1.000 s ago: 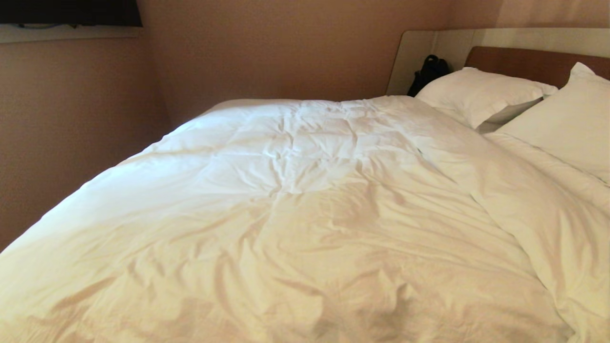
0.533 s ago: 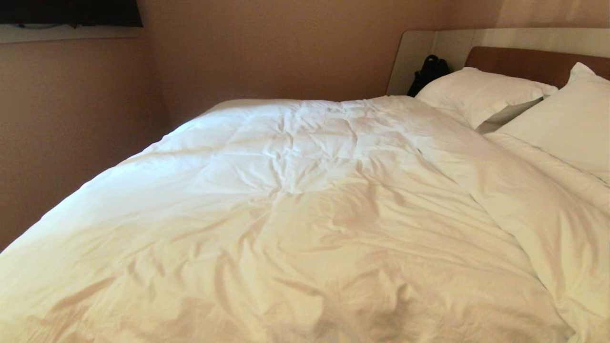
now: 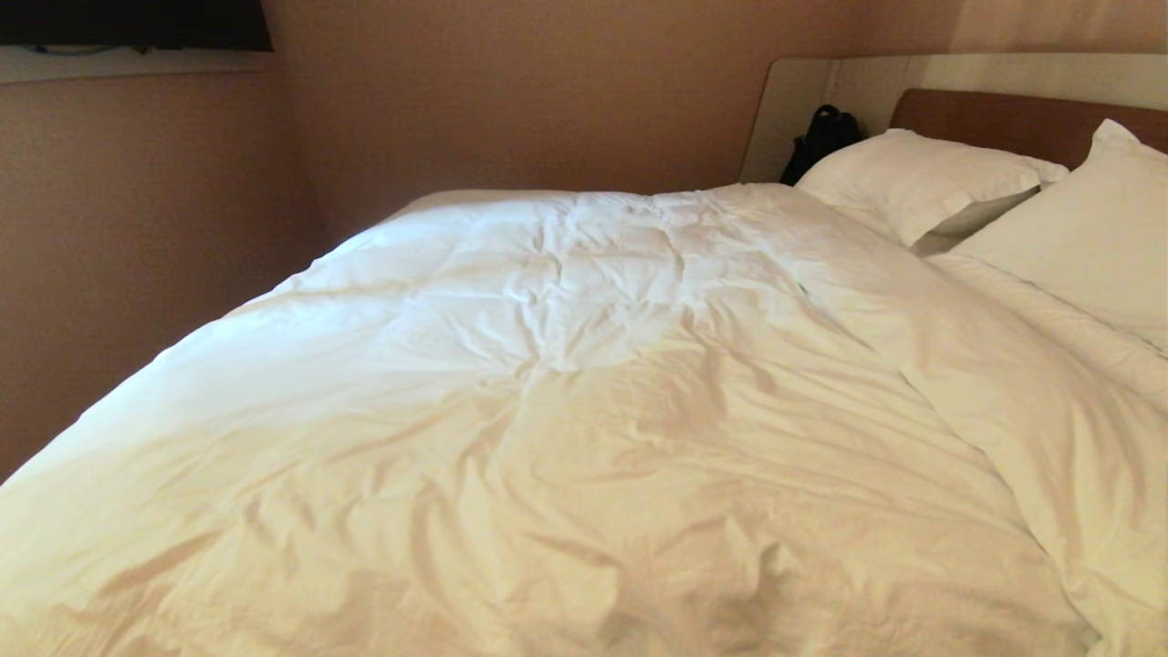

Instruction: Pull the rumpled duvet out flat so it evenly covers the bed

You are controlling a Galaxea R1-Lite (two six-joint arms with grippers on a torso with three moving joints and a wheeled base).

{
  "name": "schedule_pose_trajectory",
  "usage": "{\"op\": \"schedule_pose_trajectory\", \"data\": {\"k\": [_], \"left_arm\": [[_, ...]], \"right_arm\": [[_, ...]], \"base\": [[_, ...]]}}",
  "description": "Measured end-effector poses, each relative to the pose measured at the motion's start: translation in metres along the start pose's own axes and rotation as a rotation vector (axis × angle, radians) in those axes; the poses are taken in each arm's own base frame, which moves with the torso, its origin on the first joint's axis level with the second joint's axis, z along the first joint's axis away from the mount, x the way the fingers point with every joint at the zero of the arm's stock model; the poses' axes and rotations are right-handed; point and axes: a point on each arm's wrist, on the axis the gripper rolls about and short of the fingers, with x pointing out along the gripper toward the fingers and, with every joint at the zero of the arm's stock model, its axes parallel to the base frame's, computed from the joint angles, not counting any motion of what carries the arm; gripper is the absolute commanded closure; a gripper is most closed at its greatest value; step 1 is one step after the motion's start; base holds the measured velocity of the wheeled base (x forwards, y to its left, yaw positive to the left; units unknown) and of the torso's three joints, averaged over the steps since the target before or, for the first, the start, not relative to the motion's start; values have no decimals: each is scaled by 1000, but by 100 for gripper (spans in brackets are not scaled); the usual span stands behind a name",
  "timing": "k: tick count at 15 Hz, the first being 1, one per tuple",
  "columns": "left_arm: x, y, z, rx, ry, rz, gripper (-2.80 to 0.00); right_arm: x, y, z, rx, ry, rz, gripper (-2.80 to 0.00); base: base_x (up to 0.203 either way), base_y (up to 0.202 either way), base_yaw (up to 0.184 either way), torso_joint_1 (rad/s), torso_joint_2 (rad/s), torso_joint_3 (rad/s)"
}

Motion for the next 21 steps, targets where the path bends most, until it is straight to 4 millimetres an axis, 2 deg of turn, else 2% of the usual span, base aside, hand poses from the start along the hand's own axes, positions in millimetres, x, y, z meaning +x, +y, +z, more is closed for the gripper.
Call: {"op": "schedule_pose_trajectory", "data": {"k": [21], "left_arm": [[0, 0, 0, 6, 0, 0, 0]], "right_arm": [[0, 0, 0, 0, 0, 0, 0]], "base": [[0, 0, 0, 0, 0, 0]]}}
